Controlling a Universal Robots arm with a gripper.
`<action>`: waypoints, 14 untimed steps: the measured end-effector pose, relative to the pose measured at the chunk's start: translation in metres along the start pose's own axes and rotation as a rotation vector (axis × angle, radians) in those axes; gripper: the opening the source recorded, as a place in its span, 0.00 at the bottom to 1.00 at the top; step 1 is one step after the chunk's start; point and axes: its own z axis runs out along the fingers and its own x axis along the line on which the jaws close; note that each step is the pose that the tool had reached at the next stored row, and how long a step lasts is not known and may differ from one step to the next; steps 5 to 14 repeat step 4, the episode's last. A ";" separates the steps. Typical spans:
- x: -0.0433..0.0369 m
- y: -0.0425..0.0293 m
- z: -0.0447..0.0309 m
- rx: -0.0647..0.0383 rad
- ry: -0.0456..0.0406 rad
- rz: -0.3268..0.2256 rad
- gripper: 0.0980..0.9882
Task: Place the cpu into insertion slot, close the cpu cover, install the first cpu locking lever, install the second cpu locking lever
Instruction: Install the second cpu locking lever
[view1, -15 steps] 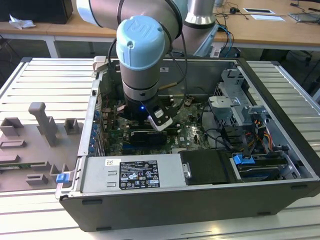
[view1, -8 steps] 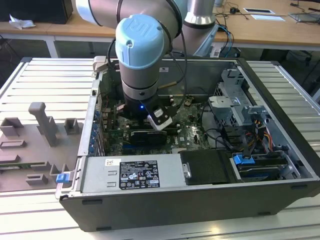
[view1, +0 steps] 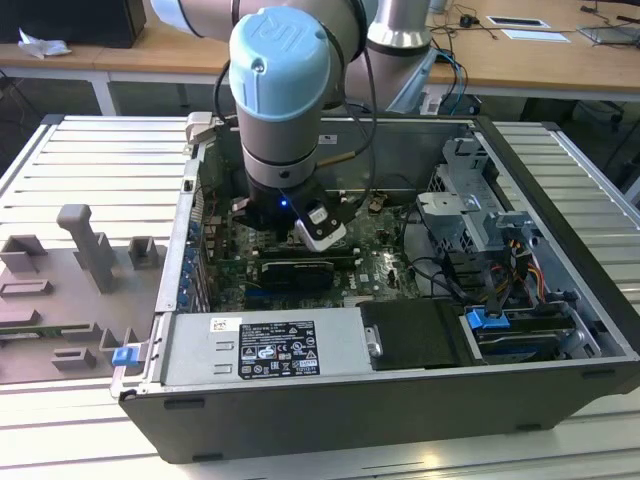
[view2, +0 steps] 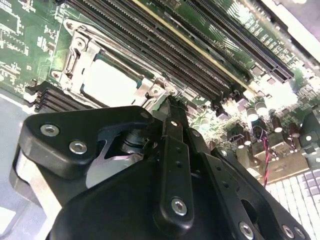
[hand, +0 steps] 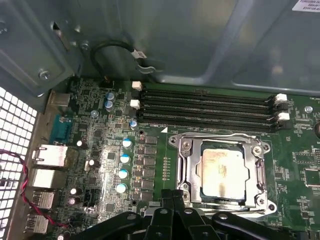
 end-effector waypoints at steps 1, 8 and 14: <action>-0.0001 0.0010 -0.0032 0.000 0.0002 0.000 0.01; -0.0005 0.0036 -0.0110 0.000 0.0002 0.000 0.01; -0.0005 0.0036 -0.0110 0.000 0.0002 0.000 0.01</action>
